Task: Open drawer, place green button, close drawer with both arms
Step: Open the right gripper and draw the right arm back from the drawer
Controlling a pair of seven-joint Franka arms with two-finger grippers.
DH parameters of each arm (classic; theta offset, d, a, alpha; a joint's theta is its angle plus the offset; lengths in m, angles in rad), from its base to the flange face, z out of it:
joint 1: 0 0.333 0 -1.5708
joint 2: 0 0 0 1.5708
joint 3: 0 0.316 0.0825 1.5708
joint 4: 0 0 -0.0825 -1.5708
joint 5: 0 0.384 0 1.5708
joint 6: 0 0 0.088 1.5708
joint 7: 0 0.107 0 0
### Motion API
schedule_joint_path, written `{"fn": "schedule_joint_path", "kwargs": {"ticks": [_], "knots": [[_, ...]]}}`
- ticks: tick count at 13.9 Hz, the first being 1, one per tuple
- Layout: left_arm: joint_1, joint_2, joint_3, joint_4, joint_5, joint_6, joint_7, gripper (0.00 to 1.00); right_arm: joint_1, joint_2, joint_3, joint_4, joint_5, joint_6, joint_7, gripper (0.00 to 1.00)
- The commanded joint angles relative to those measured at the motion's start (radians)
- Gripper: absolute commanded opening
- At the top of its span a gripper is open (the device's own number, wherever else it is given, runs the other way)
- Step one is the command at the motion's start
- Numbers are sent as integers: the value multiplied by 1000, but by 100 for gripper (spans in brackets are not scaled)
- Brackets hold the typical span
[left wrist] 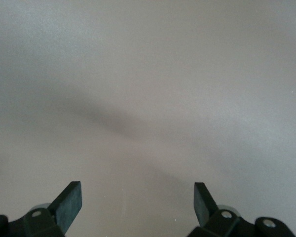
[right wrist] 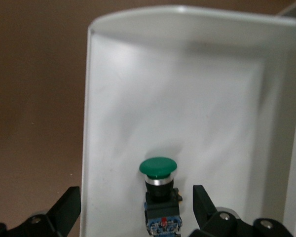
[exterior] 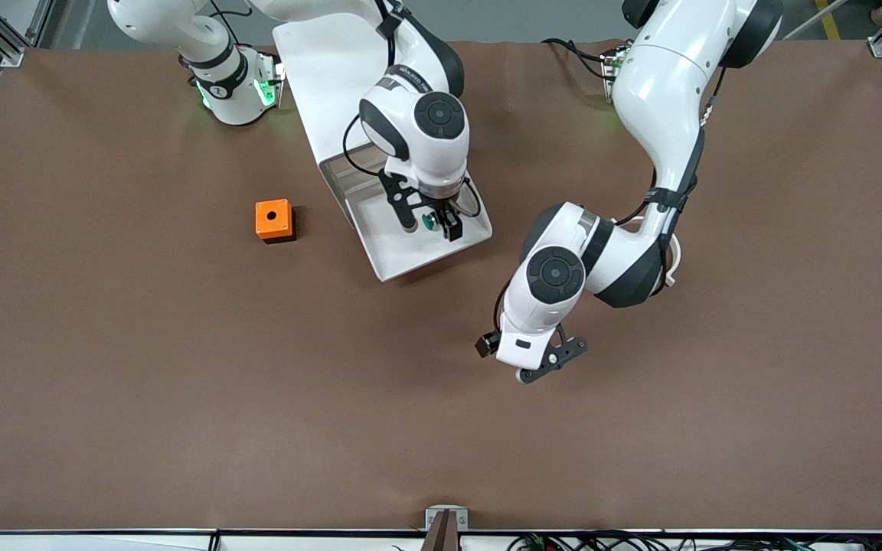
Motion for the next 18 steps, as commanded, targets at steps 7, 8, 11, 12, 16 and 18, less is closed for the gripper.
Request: {"fn": "schedule_joint_path", "kwargs": {"ticks": [7,8,11,12,16,18], "knots": [[-12,-14,7,-16,58,-4,-80,100,-330,-62,8,223,-50,-405,-863,100],[-12,-14,7,-16,52,-4,-83,100,-371,-80,8,225,-56,-446,-955,100],[-12,-2,7,-17,47,-4,-98,100,-528,-161,10,222,-58,-523,-1265,100],[-12,-1,7,-20,51,-4,-89,100,-572,-184,8,220,-58,-543,-1363,100],[-35,15,-8,-28,44,-4,-88,100,-778,-259,10,219,-56,-609,-1730,100],[-58,21,-13,-30,38,-4,-86,100,-867,-282,10,218,-56,-623,-1878,100]]}}
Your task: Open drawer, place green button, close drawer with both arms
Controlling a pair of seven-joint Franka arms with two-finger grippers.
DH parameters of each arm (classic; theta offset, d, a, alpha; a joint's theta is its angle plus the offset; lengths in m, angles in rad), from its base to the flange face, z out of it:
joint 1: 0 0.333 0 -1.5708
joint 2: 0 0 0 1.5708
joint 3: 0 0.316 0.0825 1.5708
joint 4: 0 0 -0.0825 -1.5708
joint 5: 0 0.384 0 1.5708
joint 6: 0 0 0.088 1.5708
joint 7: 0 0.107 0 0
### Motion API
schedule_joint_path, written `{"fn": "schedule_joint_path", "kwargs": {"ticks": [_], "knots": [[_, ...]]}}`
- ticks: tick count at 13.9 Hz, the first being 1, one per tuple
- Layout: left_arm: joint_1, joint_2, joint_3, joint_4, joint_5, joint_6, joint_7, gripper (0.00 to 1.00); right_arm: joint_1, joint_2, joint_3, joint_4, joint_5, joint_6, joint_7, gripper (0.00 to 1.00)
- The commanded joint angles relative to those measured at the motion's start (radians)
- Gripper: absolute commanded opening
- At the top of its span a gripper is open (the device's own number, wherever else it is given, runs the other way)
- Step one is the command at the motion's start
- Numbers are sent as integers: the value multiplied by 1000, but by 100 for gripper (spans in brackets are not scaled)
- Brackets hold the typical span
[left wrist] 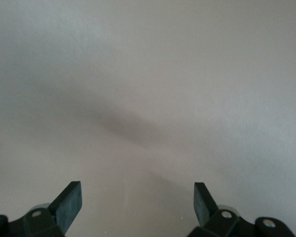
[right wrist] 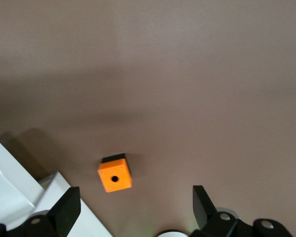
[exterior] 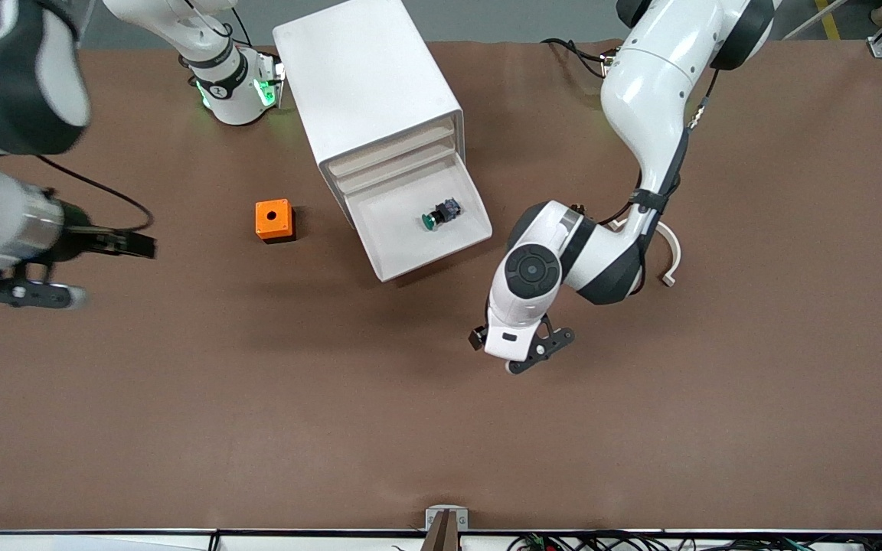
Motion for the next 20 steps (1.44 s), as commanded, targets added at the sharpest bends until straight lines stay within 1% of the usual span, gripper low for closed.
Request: {"fn": "schedule_joint_path", "kwargs": {"ticks": [1,3,6,8,10,14,20], "knots": [[-38,2,-2,-4,4,-4,-14,100,-104,-48,25,-20,-4,-17,-155,100],[-69,8,-2,-7,6,-4,-13,100,-152,-59,25,-21,-4,-52,-202,100],[-95,8,-2,-7,4,-4,-14,100,-164,-94,24,-35,-18,-89,-204,100],[-112,8,-2,-7,4,-4,-14,100,-174,-113,24,-61,-35,-88,-206,100],[-124,15,-13,-10,4,-4,-13,100,-195,-108,25,-64,-33,-83,-204,100],[-149,22,-29,-16,1,-4,-13,100,-192,-108,27,-67,-33,-57,-206,100],[-195,22,-31,-30,-6,-4,-13,100,-203,-177,25,-174,-35,-19,-206,100]]}}
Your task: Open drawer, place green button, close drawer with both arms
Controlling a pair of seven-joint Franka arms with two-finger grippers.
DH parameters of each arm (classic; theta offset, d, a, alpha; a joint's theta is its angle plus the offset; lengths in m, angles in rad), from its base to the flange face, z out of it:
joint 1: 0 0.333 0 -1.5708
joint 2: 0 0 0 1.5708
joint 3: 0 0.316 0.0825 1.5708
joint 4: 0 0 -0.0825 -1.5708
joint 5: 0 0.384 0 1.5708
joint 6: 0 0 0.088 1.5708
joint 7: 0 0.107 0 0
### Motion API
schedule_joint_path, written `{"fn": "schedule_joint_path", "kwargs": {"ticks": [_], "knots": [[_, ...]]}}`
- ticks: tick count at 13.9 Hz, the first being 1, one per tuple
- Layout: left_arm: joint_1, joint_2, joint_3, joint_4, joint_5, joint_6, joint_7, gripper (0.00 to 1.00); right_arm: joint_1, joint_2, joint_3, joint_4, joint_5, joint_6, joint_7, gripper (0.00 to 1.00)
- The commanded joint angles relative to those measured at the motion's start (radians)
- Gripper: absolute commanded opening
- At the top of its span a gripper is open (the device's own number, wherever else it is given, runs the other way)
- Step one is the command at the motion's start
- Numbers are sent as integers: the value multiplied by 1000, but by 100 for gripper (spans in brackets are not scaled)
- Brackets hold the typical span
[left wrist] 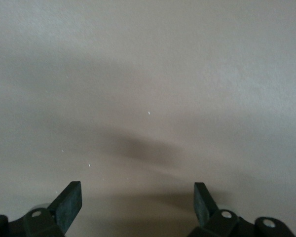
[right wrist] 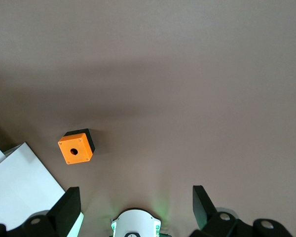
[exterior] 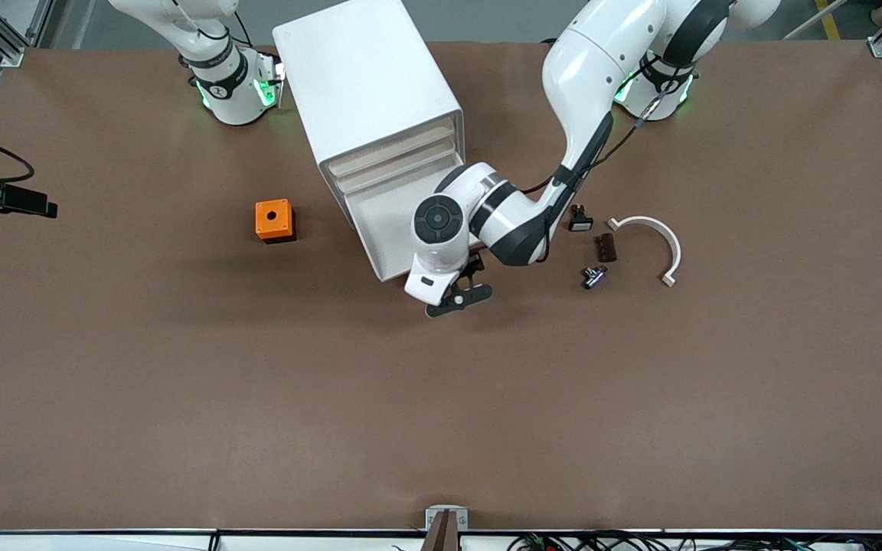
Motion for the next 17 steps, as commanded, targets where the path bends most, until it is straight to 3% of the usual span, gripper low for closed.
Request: {"fn": "schedule_joint_path", "kwargs": {"ticks": [1,5,17], "knots": [[-22,-6,0,-8,-27,-4,-7,100,-21,-77,20,-94,-15,45,-6,100],[-43,-1,0,-32,-77,-4,-7,100,-24,-132,20,-174,-14,117,-3,100],[-80,-1,-4,-57,-290,-4,0,100,-53,-126,20,-167,0,153,7,100]]}}
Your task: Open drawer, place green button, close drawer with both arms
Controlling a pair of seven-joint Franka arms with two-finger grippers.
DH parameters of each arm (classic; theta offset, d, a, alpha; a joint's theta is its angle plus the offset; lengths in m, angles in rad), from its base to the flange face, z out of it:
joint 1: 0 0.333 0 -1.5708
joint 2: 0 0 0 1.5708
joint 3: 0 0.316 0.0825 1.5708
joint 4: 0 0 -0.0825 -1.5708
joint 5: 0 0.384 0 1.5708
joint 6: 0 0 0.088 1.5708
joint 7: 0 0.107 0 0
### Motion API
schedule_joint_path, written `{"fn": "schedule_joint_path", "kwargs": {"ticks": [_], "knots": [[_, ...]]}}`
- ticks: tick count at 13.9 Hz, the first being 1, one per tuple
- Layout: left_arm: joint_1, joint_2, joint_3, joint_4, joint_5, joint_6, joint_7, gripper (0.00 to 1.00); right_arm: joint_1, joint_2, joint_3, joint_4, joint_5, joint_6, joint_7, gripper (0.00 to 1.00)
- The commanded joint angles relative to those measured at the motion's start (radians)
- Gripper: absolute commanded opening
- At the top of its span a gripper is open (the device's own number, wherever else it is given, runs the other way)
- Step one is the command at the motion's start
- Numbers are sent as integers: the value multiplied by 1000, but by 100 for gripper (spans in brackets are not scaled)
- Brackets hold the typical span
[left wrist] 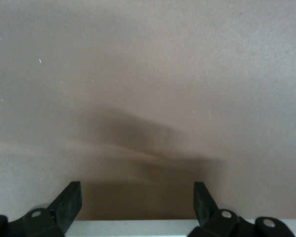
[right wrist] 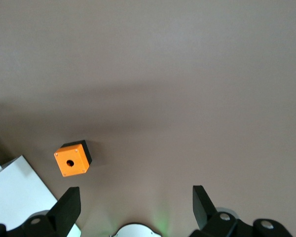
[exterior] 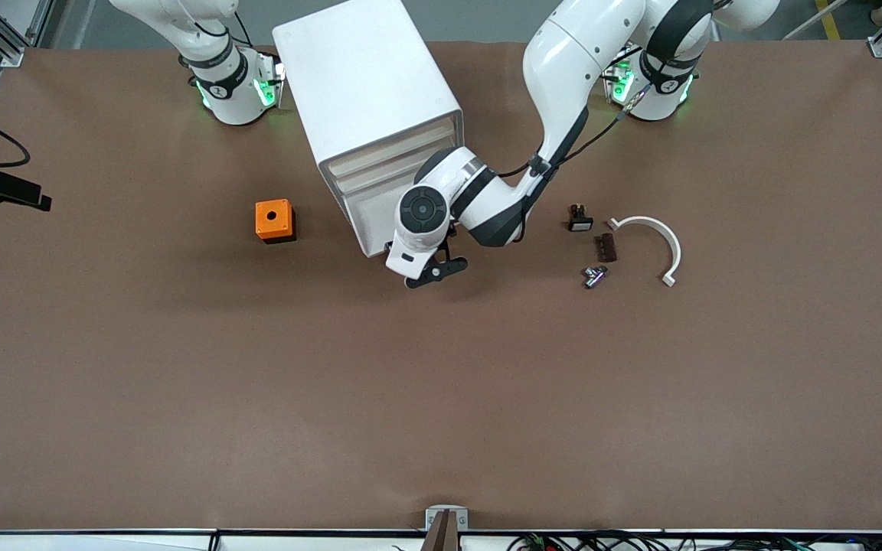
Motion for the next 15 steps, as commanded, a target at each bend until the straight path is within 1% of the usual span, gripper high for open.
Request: {"fn": "schedule_joint_path", "kwargs": {"ticks": [1,3,4,6,7,8,10,12,15], "knots": [[-22,-4,-2,-11,-66,-4,0,100,-26,-26,19,-34,2,43,5,100],[-34,-4,-2,-21,-102,-4,2,100,-18,-42,25,-54,0,94,4,100],[-43,-3,-2,-25,-116,-4,2,100,-18,-72,25,-84,2,123,4,100],[-56,-3,-2,-47,-131,-4,2,100,-14,-191,28,-219,2,195,4,100],[-68,-3,-2,-53,-142,-4,2,100,-14,-235,28,-245,2,188,2,100],[-72,-3,-2,-59,-160,-4,2,100,-14,-253,27,-238,0,150,-6,100],[-85,-1,-2,-67,-197,-4,2,100,-14,-258,30,-193,-1,84,-6,100],[-89,0,-2,-73,-220,-4,2,100,-12,-272,30,-196,0,82,-6,100],[-96,8,-2,-74,-220,-4,2,100,-11,-263,27,-204,0,114,-7,100]]}}
